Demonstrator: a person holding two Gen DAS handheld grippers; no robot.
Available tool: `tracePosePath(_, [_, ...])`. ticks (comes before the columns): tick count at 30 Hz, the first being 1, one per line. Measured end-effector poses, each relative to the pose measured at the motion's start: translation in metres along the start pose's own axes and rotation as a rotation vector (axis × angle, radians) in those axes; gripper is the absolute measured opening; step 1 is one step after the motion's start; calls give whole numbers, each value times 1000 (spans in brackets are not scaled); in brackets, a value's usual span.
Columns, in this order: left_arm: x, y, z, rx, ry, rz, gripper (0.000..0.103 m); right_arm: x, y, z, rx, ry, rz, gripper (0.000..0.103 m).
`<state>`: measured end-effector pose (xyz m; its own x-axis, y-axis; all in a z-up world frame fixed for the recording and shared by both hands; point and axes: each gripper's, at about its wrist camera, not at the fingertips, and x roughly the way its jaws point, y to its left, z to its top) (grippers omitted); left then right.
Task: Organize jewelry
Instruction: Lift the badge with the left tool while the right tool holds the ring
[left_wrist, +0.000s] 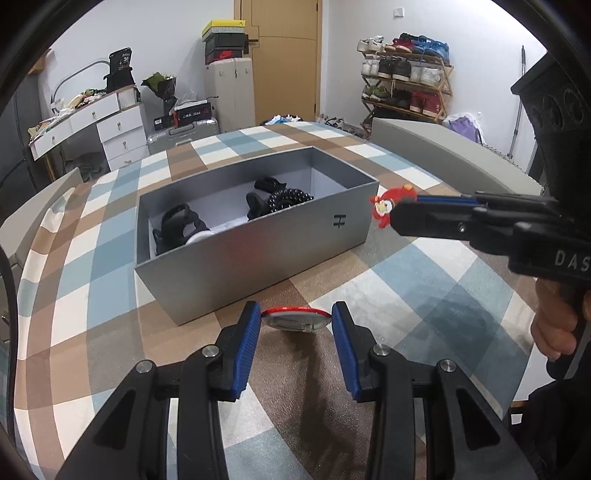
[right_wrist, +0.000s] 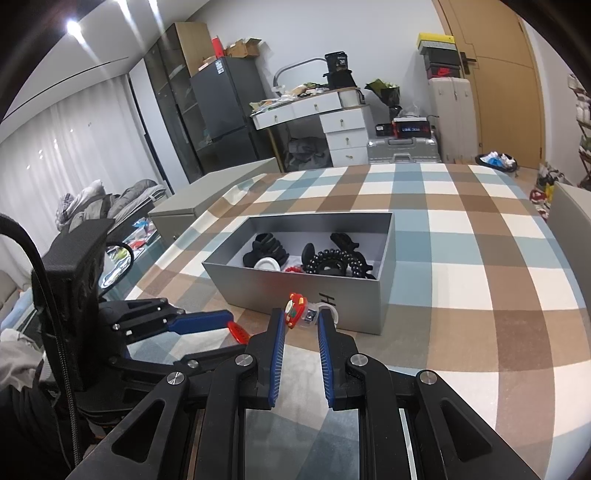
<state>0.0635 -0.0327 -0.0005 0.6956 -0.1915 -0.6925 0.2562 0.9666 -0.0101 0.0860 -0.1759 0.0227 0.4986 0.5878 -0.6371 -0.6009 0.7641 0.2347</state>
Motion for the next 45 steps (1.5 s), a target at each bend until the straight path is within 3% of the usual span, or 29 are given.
tracePosePath(20, [3,1,-1,2,21,18,35,0,0,-1,0,0,0,17])
tracePosePath(22, [8,1,-3,-5,46,10,32,0,0,-1,0,0,0,17])
tracePosePath(24, [12,1,-5,-12,66,7,10,0,0,-1,1,-1,0,17])
tracePosePath(32, [9,-1,-5,-20,61,6,12,-2,-2,0,6,-4,-2,17])
tracePosePath(34, [10,-1,-2,-34,74,-2,27,-4,-3,0,8,-7,-3,17])
tracePosePath(35, [12,-1,-2,-40,77,-8,44,-5,-4,0,9,-8,-2,17])
tracePosePath(36, [14,-1,-1,-44,80,-16,55,-5,-4,0,9,-10,-2,17])
tracePosePath(41, [26,-9,3,-14,112,6,54,-6,-5,0,11,-10,-3,17])
tracePosePath(45, [25,-15,5,14,110,-6,33,-6,-5,0,12,-7,-3,17])
